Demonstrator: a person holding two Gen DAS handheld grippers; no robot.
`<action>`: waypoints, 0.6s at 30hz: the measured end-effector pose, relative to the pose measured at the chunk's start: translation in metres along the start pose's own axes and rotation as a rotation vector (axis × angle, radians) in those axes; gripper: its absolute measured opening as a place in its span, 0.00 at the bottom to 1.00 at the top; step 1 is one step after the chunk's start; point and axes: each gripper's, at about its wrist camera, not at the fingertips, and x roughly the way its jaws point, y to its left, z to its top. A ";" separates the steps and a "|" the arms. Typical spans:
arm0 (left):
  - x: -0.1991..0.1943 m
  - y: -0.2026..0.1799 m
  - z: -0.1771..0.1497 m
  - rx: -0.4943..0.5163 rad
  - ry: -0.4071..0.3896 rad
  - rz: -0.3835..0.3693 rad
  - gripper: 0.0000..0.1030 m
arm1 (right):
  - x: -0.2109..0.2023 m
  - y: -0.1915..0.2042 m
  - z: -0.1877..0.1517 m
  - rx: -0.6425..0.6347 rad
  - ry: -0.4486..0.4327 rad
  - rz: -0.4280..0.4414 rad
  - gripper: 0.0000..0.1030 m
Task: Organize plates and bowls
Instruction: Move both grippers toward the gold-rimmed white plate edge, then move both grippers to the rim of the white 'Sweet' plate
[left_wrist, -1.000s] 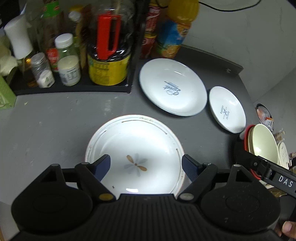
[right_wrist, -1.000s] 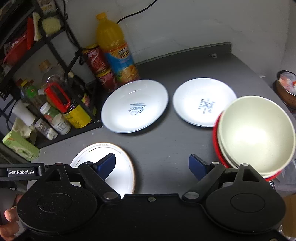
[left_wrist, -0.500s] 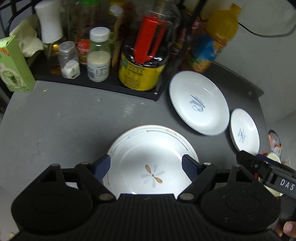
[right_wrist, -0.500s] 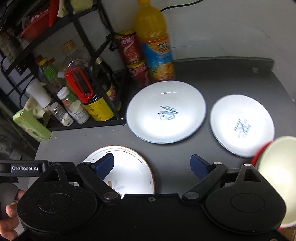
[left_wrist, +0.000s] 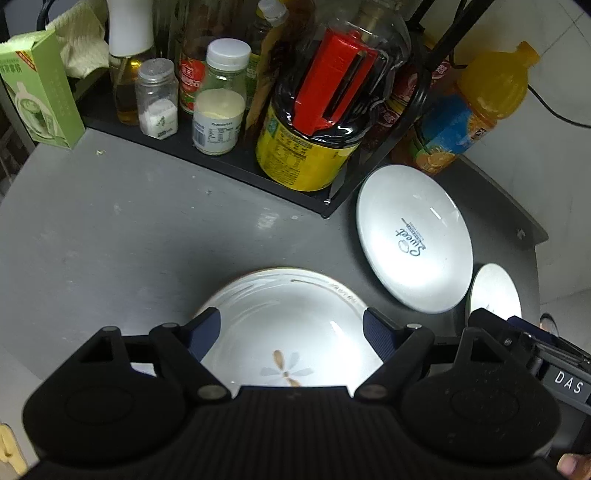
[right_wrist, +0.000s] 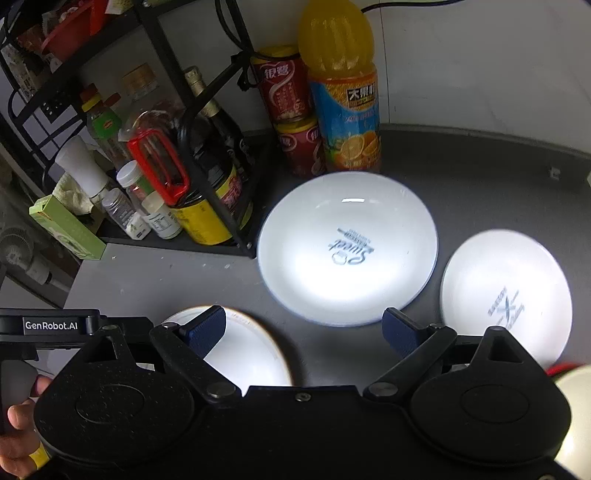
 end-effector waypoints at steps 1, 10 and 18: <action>0.003 -0.003 0.001 -0.008 0.001 -0.001 0.80 | 0.002 -0.004 0.003 0.000 0.004 0.003 0.89; 0.032 -0.031 0.016 -0.082 -0.027 -0.029 0.80 | 0.020 -0.042 0.028 -0.023 0.034 -0.010 0.89; 0.066 -0.054 0.031 -0.139 -0.041 -0.051 0.77 | 0.045 -0.078 0.050 0.009 0.047 -0.017 0.89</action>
